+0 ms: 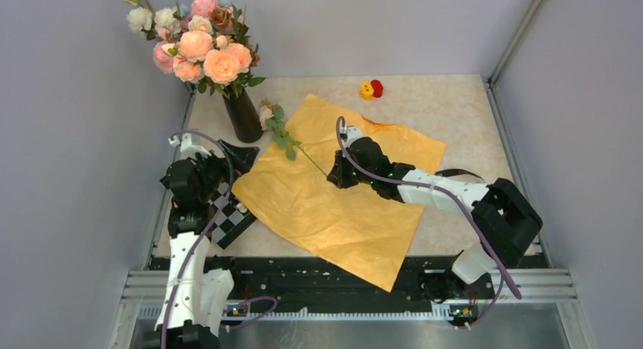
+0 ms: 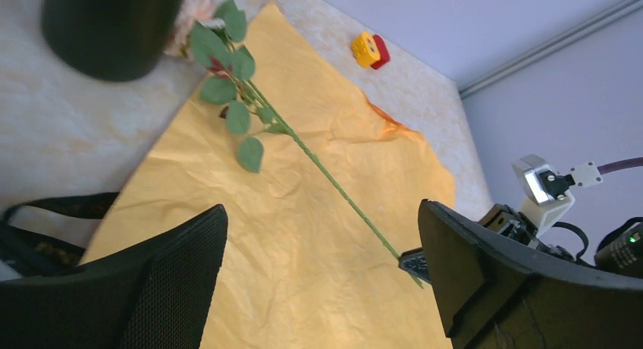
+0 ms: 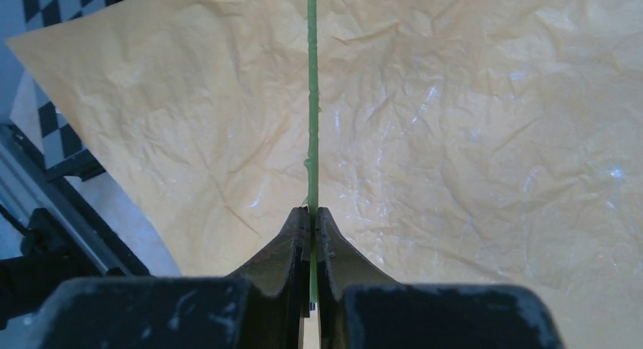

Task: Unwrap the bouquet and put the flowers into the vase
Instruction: Pick up the fake flower from the wrapping paper.

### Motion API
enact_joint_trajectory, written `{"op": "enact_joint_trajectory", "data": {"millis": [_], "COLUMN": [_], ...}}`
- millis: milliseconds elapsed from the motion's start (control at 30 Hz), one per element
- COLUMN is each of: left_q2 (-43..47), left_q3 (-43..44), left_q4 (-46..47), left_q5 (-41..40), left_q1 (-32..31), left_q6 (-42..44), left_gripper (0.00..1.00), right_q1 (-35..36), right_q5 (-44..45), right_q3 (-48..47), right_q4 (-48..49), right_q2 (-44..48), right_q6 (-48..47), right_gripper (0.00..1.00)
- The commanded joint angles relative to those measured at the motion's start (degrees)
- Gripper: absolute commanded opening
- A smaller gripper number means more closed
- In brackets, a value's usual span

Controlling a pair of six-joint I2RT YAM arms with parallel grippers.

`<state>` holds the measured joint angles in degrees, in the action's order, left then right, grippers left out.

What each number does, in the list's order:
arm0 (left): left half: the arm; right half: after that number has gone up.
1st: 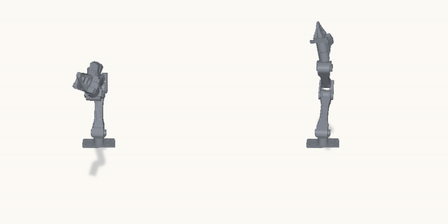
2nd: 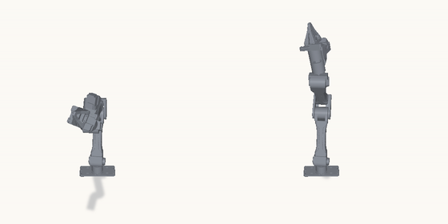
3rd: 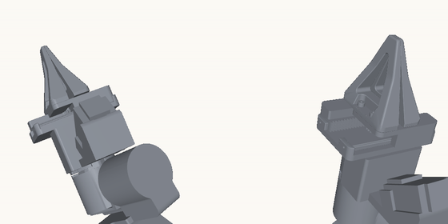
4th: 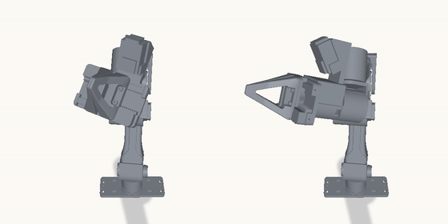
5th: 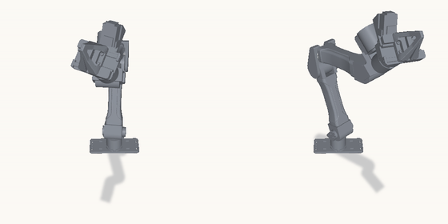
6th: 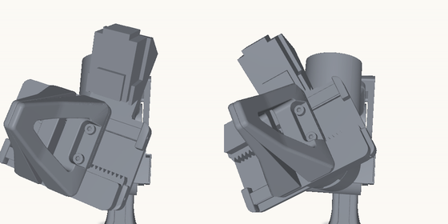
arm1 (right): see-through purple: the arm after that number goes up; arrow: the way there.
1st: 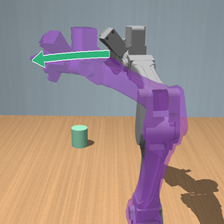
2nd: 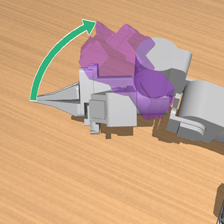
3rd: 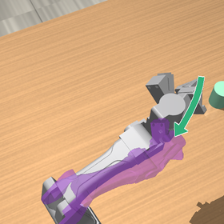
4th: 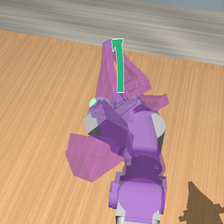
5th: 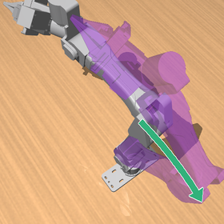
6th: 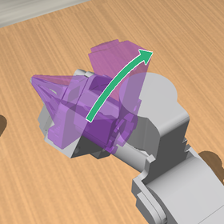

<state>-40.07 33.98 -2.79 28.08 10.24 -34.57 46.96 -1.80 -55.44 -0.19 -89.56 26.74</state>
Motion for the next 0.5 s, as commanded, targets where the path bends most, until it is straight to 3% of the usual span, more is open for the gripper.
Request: {"op": "enact_joint_trajectory", "data": {"millis": [0, 200, 467], "left_q2": [-1.90, -8.06, -21.05], "left_q3": [-4.70, -8.81, -11.32], "left_q4": [11.72, 19.48, 33.10], "left_q5": [1.98, -3.26, -6.79], "left_q1": [-3.79, -13.48, -18.60], "left_q6": [-12.44, -19.65, -29.36], "left_gripper": [0.99, 0.99, 0.97], "right_q1": [-0.60, -0.73, -0.72], "right_q5": [-4.35, -6.39, -6.85], "right_q3": [2.32, 4.06, 5.40], "right_q4": [7.80, 10.11, 10.85], "right_q2": [4.09, 5.30, 4.98], "right_q6": [3.94, 5.33, 5.63], "right_gripper": [0.00, 0.00, 0.00]}}
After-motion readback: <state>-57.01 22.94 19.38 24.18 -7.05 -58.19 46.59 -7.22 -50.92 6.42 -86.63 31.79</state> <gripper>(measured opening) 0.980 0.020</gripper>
